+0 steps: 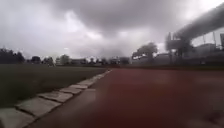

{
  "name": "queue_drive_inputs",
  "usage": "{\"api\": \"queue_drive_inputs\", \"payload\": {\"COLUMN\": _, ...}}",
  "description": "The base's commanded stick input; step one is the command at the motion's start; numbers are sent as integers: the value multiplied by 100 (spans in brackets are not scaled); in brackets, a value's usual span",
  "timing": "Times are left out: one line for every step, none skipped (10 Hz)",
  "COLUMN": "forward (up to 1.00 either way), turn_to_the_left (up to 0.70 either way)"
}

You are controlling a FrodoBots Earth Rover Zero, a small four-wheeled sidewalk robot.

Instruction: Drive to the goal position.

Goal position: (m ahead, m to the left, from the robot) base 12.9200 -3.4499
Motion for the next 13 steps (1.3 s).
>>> {"api": "queue_drive_inputs", "payload": {"forward": 50, "turn_to_the_left": 0}}
{"api": "queue_drive_inputs", "payload": {"forward": 50, "turn_to_the_left": 0}}
{"api": "queue_drive_inputs", "payload": {"forward": 50, "turn_to_the_left": 0}}
{"api": "queue_drive_inputs", "payload": {"forward": 50, "turn_to_the_left": 0}}
{"api": "queue_drive_inputs", "payload": {"forward": 50, "turn_to_the_left": 0}}
{"api": "queue_drive_inputs", "payload": {"forward": 50, "turn_to_the_left": 0}}
{"api": "queue_drive_inputs", "payload": {"forward": 50, "turn_to_the_left": 0}}
{"api": "queue_drive_inputs", "payload": {"forward": 50, "turn_to_the_left": 0}}
{"api": "queue_drive_inputs", "payload": {"forward": 50, "turn_to_the_left": 0}}
{"api": "queue_drive_inputs", "payload": {"forward": 50, "turn_to_the_left": 0}}
{"api": "queue_drive_inputs", "payload": {"forward": 50, "turn_to_the_left": 0}}
{"api": "queue_drive_inputs", "payload": {"forward": 50, "turn_to_the_left": 0}}
{"api": "queue_drive_inputs", "payload": {"forward": 50, "turn_to_the_left": 0}}
